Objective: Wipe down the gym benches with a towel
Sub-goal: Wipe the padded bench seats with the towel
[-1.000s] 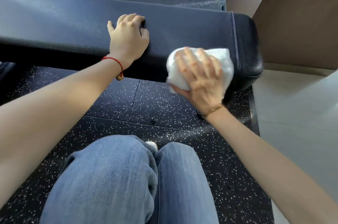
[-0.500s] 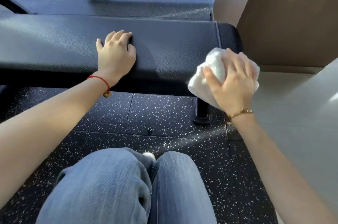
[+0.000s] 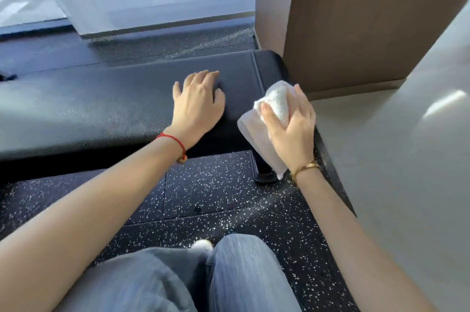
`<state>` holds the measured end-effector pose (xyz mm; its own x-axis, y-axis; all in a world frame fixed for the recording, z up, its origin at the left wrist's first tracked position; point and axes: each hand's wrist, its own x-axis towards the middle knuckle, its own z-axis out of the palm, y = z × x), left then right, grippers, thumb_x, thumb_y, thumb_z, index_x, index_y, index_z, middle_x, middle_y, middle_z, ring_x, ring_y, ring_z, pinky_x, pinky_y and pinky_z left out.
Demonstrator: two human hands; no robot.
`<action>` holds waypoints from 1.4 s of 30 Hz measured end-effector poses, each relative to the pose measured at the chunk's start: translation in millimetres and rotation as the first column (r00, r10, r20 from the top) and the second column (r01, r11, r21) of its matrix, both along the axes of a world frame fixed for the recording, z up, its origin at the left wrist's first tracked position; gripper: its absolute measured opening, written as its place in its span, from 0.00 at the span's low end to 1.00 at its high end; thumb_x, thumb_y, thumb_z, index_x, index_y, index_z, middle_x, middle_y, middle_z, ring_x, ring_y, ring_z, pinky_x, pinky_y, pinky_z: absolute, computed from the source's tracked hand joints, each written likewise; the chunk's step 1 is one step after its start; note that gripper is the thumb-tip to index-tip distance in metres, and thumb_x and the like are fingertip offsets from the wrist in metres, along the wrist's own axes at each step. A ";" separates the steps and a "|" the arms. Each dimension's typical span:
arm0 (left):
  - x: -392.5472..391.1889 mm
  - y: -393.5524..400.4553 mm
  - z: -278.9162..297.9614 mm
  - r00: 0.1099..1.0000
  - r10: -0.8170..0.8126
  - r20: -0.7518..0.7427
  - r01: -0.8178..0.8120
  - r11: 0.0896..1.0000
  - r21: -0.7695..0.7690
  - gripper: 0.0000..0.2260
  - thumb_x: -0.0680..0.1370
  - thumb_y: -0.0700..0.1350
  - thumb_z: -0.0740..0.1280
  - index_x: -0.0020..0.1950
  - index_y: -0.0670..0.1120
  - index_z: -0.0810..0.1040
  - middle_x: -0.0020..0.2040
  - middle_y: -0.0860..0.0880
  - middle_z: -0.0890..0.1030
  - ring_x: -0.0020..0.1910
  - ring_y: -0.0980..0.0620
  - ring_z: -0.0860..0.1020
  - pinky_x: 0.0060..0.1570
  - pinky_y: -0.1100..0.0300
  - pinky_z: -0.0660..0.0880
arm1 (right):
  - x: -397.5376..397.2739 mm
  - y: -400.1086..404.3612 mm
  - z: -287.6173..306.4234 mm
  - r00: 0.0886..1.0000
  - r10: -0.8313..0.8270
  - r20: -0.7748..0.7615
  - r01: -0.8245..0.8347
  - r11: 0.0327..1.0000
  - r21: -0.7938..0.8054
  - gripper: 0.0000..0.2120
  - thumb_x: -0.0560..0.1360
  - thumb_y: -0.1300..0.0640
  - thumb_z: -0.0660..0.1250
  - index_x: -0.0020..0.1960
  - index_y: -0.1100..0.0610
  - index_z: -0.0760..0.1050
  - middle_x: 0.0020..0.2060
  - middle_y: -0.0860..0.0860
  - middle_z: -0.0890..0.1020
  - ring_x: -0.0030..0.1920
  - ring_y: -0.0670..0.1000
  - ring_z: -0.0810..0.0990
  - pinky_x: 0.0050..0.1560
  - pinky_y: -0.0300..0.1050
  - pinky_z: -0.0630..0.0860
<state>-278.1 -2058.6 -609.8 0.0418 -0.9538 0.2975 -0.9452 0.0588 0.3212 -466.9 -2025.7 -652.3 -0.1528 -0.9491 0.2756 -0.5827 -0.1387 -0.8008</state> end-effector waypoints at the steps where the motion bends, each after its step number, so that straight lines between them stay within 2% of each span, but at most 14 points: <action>1: -9.6 -4.2 1.0 1.000 -0.023 0.014 0.023 1.000 0.011 0.21 0.80 0.47 0.58 0.74 0.48 0.69 0.73 0.49 0.71 0.74 0.47 0.65 0.73 0.37 0.55 | -3.1 -7.0 4.1 0.996 0.006 0.094 -0.012 0.998 0.061 0.33 0.77 0.39 0.68 0.75 0.55 0.67 0.76 0.48 0.65 0.75 0.51 0.62 0.74 0.43 0.60; 3: -27.7 -10.0 3.4 0.999 -0.049 0.005 0.049 0.998 0.049 0.22 0.81 0.48 0.57 0.76 0.49 0.65 0.75 0.49 0.68 0.75 0.47 0.61 0.74 0.36 0.52 | -13.6 -23.9 15.8 0.960 0.015 0.281 -0.071 0.980 0.188 0.25 0.76 0.41 0.69 0.70 0.48 0.71 0.71 0.47 0.72 0.68 0.47 0.70 0.67 0.36 0.65; 5: -43.0 -14.8 3.4 0.998 -0.029 -0.049 0.034 0.994 0.108 0.23 0.82 0.49 0.56 0.77 0.50 0.63 0.76 0.50 0.65 0.77 0.47 0.58 0.74 0.35 0.48 | -27.2 -46.0 23.4 0.905 0.026 0.425 -0.165 0.941 0.295 0.18 0.74 0.41 0.71 0.62 0.44 0.75 0.60 0.46 0.80 0.59 0.47 0.79 0.62 0.41 0.74; 7: -53.4 -17.4 -1.6 0.999 0.004 -0.045 0.003 0.987 0.160 0.22 0.82 0.51 0.54 0.77 0.52 0.62 0.77 0.49 0.62 0.78 0.47 0.55 0.73 0.32 0.45 | -34.5 -60.3 28.7 0.850 0.042 0.524 -0.259 0.901 0.348 0.24 0.72 0.39 0.72 0.64 0.46 0.76 0.56 0.47 0.82 0.57 0.51 0.81 0.61 0.49 0.78; 10: -58.6 -17.9 -9.9 0.999 0.043 0.011 -0.044 0.986 0.162 0.22 0.82 0.51 0.53 0.77 0.53 0.61 0.78 0.49 0.60 0.78 0.46 0.53 0.73 0.31 0.43 | -37.0 -55.0 22.4 0.813 0.029 0.581 -0.283 0.892 0.352 0.35 0.66 0.31 0.73 0.68 0.44 0.74 0.59 0.47 0.82 0.58 0.51 0.82 0.62 0.51 0.78; 16: -64.7 -19.6 -16.6 0.995 0.081 0.050 -0.085 0.992 0.088 0.22 0.81 0.49 0.54 0.76 0.53 0.64 0.76 0.49 0.64 0.77 0.46 0.57 0.72 0.29 0.48 | -43.5 -41.6 -5.4 0.749 0.045 0.661 -0.346 0.878 0.332 0.18 0.74 0.38 0.71 0.61 0.41 0.75 0.52 0.41 0.82 0.52 0.43 0.81 0.48 0.35 0.75; 19: -62.8 -20.4 -18.2 0.994 0.086 0.063 -0.090 0.994 0.061 0.22 0.80 0.50 0.54 0.74 0.53 0.66 0.75 0.49 0.66 0.76 0.46 0.59 0.71 0.29 0.51 | -46.0 -86.7 4.8 0.708 0.097 0.699 -0.428 0.847 0.315 0.24 0.76 0.43 0.71 0.68 0.48 0.72 0.54 0.44 0.80 0.52 0.44 0.79 0.47 0.33 0.76; 22: -62.0 -19.5 -16.4 0.994 0.087 0.068 -0.091 0.995 0.045 0.24 0.78 0.52 0.52 0.74 0.54 0.67 0.75 0.49 0.67 0.75 0.46 0.60 0.71 0.30 0.53 | -47.8 -121.8 11.0 0.659 0.132 0.740 -0.499 0.814 0.298 0.22 0.79 0.52 0.69 0.71 0.56 0.70 0.48 0.45 0.77 0.42 0.39 0.75 0.31 0.23 0.70; 24: -62.8 -18.4 -15.1 0.994 0.091 0.053 -0.093 0.995 0.043 0.25 0.77 0.53 0.52 0.74 0.54 0.67 0.75 0.50 0.67 0.75 0.47 0.60 0.71 0.31 0.53 | -44.9 -130.7 11.5 0.623 0.156 0.767 -0.537 0.798 0.274 0.23 0.78 0.50 0.71 0.69 0.57 0.72 0.49 0.47 0.80 0.44 0.41 0.78 0.37 0.25 0.74; 26: -63.5 -16.6 -14.5 0.995 0.093 0.047 -0.095 0.995 0.042 0.25 0.76 0.53 0.51 0.74 0.54 0.67 0.75 0.50 0.67 0.75 0.47 0.60 0.71 0.31 0.53 | -39.9 -133.9 5.3 0.628 0.131 0.767 -0.520 0.804 0.288 0.28 0.74 0.45 0.73 0.69 0.55 0.73 0.57 0.50 0.81 0.53 0.47 0.81 0.56 0.38 0.79; 28: -63.7 -15.9 -14.4 0.995 0.088 0.048 -0.091 0.995 0.047 0.25 0.76 0.54 0.51 0.74 0.54 0.68 0.75 0.50 0.67 0.76 0.47 0.60 0.71 0.31 0.53 | -40.8 -120.1 -3.0 0.648 0.149 0.747 -0.508 0.815 0.278 0.29 0.74 0.43 0.73 0.71 0.50 0.72 0.60 0.49 0.81 0.58 0.49 0.81 0.64 0.49 0.76; 33: -63.3 -16.0 -14.9 0.994 0.099 0.052 -0.101 0.994 0.042 0.25 0.77 0.53 0.51 0.74 0.54 0.67 0.75 0.50 0.67 0.76 0.47 0.60 0.71 0.31 0.53 | -46.8 -78.9 -16.2 0.738 0.251 0.626 -0.505 0.821 0.266 0.40 0.69 0.34 0.72 0.77 0.39 0.60 0.66 0.44 0.76 0.63 0.50 0.77 0.65 0.51 0.74; 38: -63.9 -17.4 -15.9 0.994 0.103 0.042 -0.104 0.994 0.038 0.25 0.77 0.53 0.52 0.74 0.53 0.67 0.75 0.49 0.67 0.76 0.47 0.60 0.71 0.29 0.51 | -41.6 -134.9 8.4 0.689 0.272 0.671 -0.571 0.775 0.272 0.36 0.75 0.46 0.72 0.78 0.46 0.60 0.68 0.51 0.74 0.61 0.49 0.77 0.58 0.41 0.74; 42: -62.5 -17.7 -16.8 0.993 0.108 0.045 -0.109 0.994 0.031 0.25 0.77 0.53 0.51 0.74 0.53 0.68 0.75 0.49 0.67 0.76 0.47 0.60 0.70 0.28 0.52 | -31.1 -147.1 16.6 0.759 0.244 0.603 -0.511 0.797 0.321 0.40 0.68 0.38 0.74 0.76 0.45 0.64 0.66 0.50 0.76 0.62 0.51 0.77 0.68 0.50 0.72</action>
<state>-340.6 -2076.3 -626.6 0.1331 -0.9539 0.2691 -0.9584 -0.0548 0.2800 -498.0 -2172.9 -635.8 0.2583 -0.9461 -0.1956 -0.0489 0.1894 -0.9807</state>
